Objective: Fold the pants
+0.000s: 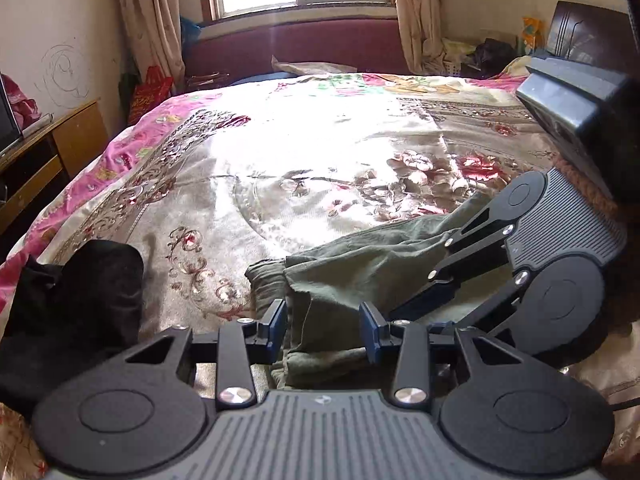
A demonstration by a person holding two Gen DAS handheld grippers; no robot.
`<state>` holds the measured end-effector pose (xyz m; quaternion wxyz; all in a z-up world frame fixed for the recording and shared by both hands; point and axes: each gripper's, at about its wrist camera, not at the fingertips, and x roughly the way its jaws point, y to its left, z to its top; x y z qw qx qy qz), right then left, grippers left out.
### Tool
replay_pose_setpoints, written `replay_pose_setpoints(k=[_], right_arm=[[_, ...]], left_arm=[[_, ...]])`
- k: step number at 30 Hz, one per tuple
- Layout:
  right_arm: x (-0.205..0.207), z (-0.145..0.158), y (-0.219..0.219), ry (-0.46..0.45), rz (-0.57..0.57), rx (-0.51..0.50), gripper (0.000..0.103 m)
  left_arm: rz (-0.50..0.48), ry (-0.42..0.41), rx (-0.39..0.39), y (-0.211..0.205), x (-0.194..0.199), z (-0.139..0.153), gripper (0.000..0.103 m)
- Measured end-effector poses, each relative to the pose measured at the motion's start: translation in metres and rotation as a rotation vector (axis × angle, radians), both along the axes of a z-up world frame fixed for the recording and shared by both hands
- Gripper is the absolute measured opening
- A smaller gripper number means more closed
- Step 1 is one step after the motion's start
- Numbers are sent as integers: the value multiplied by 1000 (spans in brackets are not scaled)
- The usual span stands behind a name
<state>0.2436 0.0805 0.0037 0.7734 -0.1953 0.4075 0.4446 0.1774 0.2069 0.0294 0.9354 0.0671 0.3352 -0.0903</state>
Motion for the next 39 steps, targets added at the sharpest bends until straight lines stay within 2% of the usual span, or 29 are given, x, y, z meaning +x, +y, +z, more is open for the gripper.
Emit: replay_pose_setpoints(k=[2, 4, 6, 8, 9, 11, 12, 15, 16, 18, 21, 25, 27, 29, 31, 33, 35, 36, 38, 39], right_arm=[[9, 10, -29, 6, -77, -1, 37], [28, 8, -51, 45, -140, 17, 37], [49, -3, -65, 87, -184, 22, 37], [75, -24, -83, 112, -266, -19, 37], [82, -29, -92, 105, -298, -35, 37], [99, -32, -121, 85, -414, -64, 36], [105, -26, -135, 76, -460, -65, 39], [119, -2, -174, 61, -512, 23, 40], [127, -1, -182, 88, -504, 30, 44], [145, -8, -190, 180, -471, 67, 44], [166, -28, -187, 333, -396, 52, 44], [168, -30, -181, 383, -261, 81, 45], [174, -36, -175, 390, -250, 80, 39], [185, -48, -171, 374, -293, 36, 8], [204, -54, -183, 421, -390, 110, 3], [215, -52, -200, 414, -482, 146, 3], [217, -50, -216, 382, -550, 136, 4], [213, -46, -225, 379, -571, 145, 4], [195, -33, -244, 367, -620, 178, 11], [180, -24, -252, 351, -645, 185, 11]], left_arm=[[-33, -41, -29, -9, 9, 6, 54], [-72, -46, -94, -19, 20, 5, 59], [-116, -13, -146, -31, 33, -7, 60], [-146, 40, -132, -39, 46, -29, 61], [-133, 74, -118, -39, 52, -39, 62], [-47, 166, -38, -31, 64, -67, 61], [-12, 173, -5, -23, 67, -74, 61], [50, 145, -27, -7, 75, -61, 62], [69, 131, -4, -8, 77, -57, 62], [78, 93, 42, -15, 81, -48, 62], [57, 61, 44, -30, 80, -35, 62], [20, 20, 120, -53, 69, -20, 62], [1, 41, 114, -62, 69, -21, 65], [-19, 88, 106, -67, 73, -33, 68], [-17, 133, 144, -70, 79, -51, 68], [10, 173, 158, -65, 81, -66, 68], [42, 204, 120, -55, 81, -75, 70], [56, 210, 104, -52, 81, -74, 71], [63, 197, 117, -53, 79, -68, 71], [61, 185, 126, -54, 77, -65, 71]])
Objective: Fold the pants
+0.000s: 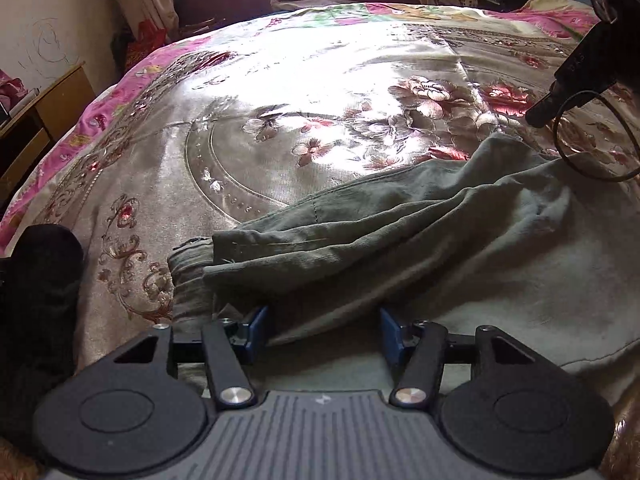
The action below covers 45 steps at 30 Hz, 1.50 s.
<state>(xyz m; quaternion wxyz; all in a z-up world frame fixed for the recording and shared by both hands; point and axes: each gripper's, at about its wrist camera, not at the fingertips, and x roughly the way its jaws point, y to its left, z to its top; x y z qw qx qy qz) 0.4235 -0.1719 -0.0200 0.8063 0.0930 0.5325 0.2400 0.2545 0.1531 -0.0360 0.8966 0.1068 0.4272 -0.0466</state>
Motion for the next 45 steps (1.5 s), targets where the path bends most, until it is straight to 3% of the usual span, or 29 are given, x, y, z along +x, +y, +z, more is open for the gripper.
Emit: replay_pose_setpoints(k=[3, 6, 8, 11, 13, 15, 17, 19, 22, 24, 26, 28, 31, 36, 40, 42, 45], right_arm=[[-48, 22, -17, -35, -25, 3, 11], [-78, 14, -24, 29, -41, -38, 12], [-90, -2, -31, 78, -86, -82, 26], [-108, -26, -52, 202, -187, 11, 26], [-124, -32, -63, 237, -254, 128, 29], [-134, -37, -66, 242, -268, 205, 41], [-138, -44, -65, 234, -269, 247, 61], [-137, -49, -64, 228, -280, 289, 66], [-139, -50, -64, 236, -289, 353, 66], [-142, -47, -61, 228, -264, 325, 58], [-142, -45, -57, 248, -260, 279, 24], [-142, -43, -59, 252, -270, 271, 17], [-140, -40, -61, 231, -305, 255, 14], [-141, -41, -62, 222, -307, 194, 13], [-141, -40, -58, 227, -300, 205, 17], [-141, -39, -57, 224, -303, 240, 20], [-138, -44, -57, 235, -292, 295, 49]], left_arm=[[-22, -41, 17, -4, -5, 11, 71], [-42, -32, 57, -7, -5, 6, 73], [-46, 4, 90, -4, -4, -6, 77], [-27, 4, 103, 3, -6, -6, 83], [8, 2, 114, 9, -7, 1, 83], [37, -15, 110, 15, -11, 12, 83], [51, -48, 112, 15, -16, 23, 83], [44, -99, 100, 10, -24, 35, 83], [-59, -186, 99, -15, -36, 44, 85], [-149, -187, 93, -32, -33, 36, 85], [-209, -183, 95, -45, -22, 24, 85], [-230, -165, 85, -47, -7, 15, 86], [-220, -154, 241, -39, 21, -8, 88], [-61, -157, 237, 11, 52, 3, 90], [22, -177, 277, 30, 32, 16, 90], [-9, -182, 224, 28, 9, 24, 90], [-97, -188, 176, 9, -19, 28, 90]])
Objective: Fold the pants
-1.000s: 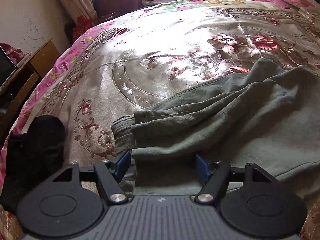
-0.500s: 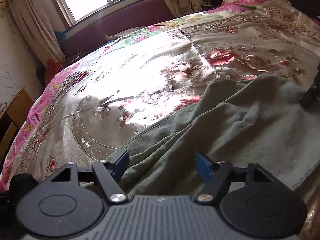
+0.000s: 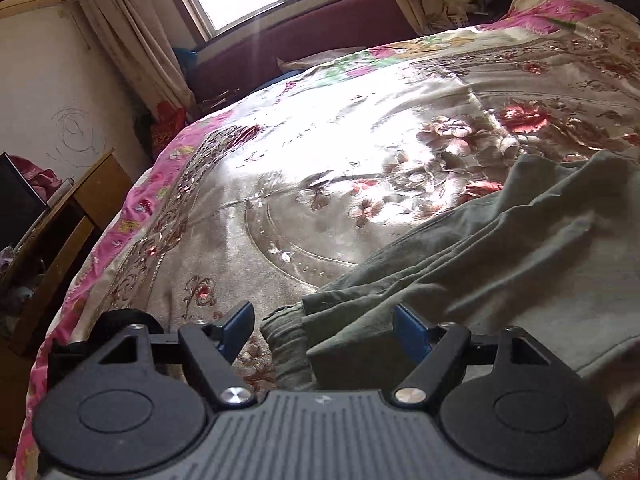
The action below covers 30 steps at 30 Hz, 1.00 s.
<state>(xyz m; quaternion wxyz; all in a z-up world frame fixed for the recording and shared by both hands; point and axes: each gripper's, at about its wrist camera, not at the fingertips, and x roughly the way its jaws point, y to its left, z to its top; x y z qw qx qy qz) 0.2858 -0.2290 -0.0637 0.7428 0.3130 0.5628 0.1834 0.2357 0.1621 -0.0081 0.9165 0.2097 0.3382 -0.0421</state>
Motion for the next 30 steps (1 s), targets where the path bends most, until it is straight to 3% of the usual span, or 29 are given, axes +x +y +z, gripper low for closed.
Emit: replay_pose_setpoints(k=[1, 3, 4, 6, 7, 11, 13, 18, 24, 27, 30], right_arm=[[1, -3, 1, 3, 0, 20, 61], [4, -7, 6, -7, 4, 12, 63], [6, -6, 8, -10, 7, -11, 57], [7, -4, 9, 6, -13, -20, 17], [5, -3, 5, 14, -37, 9, 9], [-5, 20, -7, -13, -107, 69, 8], [-6, 41, -8, -47, -116, 47, 8], [8, 91, 17, -127, -63, 51, 6], [37, 136, 115, -217, 150, 129, 6], [46, 135, 175, -220, 267, 139, 6], [50, 115, 233, -175, 351, 147, 6]], left_arm=[[-35, 3, -9, -7, -7, -1, 90], [-81, 9, 7, -22, -14, -8, 90], [-95, 20, 6, -28, -15, -12, 90], [-124, 37, -12, -38, -18, -15, 90], [-135, 35, -24, -41, -19, -15, 90], [-183, 96, -129, -53, -19, -14, 91], [-202, 138, -123, -62, -19, -25, 91], [-114, 232, -251, -46, -6, -36, 95], [-68, 207, -273, -19, -2, -32, 97], [-39, 209, -308, -3, -7, -30, 97], [-19, 210, -353, 12, -15, -27, 97]])
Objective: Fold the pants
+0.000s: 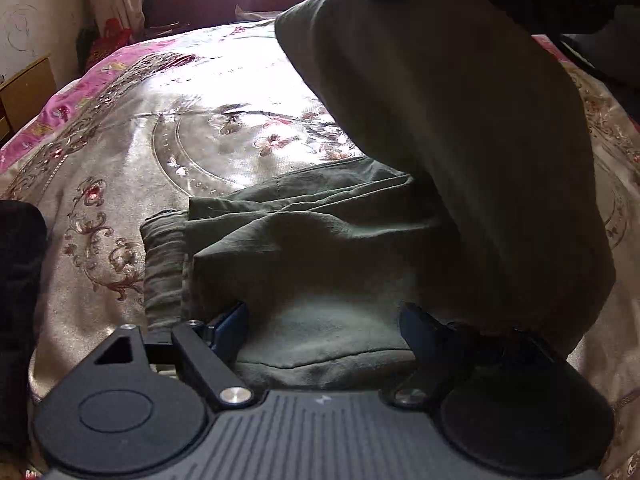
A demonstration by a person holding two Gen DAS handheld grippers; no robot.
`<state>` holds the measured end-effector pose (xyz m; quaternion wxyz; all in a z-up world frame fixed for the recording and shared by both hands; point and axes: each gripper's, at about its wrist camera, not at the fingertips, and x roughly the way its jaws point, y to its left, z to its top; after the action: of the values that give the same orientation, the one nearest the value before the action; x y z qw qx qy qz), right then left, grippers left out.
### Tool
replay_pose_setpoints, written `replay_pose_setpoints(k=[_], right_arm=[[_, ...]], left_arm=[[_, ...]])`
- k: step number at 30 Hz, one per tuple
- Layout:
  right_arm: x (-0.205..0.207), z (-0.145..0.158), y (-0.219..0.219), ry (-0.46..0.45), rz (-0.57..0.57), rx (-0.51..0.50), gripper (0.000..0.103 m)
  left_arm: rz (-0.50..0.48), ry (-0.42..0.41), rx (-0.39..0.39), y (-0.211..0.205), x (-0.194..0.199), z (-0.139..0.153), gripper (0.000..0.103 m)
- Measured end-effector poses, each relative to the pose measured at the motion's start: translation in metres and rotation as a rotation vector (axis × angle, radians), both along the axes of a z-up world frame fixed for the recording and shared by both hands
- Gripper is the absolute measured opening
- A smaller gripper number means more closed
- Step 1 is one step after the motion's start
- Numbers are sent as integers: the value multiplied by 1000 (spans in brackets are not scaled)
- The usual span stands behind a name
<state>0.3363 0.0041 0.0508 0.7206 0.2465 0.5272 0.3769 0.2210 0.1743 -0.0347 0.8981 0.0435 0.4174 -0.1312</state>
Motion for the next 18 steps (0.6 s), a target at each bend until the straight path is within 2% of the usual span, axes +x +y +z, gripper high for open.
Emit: replay_pose_setpoints(k=[3, 8, 12, 15, 18], right_arm=[[-3, -27, 42, 50, 41, -14, 6], [-10, -69, 78, 135, -14, -53, 7], [-21, -83, 102, 151, 23, -82, 7], [-27, -84, 115, 120, 33, -110, 7], [-28, -89, 120, 128, 17, -101, 12]], left_arm=[[10, -4, -29, 12, -13, 6, 97], [6, -3, -45, 24, -39, 12, 96], [11, 22, -51, 29, -60, 16, 96], [20, 46, -57, 32, -74, 17, 96], [35, 58, -53, 35, -80, 18, 96]])
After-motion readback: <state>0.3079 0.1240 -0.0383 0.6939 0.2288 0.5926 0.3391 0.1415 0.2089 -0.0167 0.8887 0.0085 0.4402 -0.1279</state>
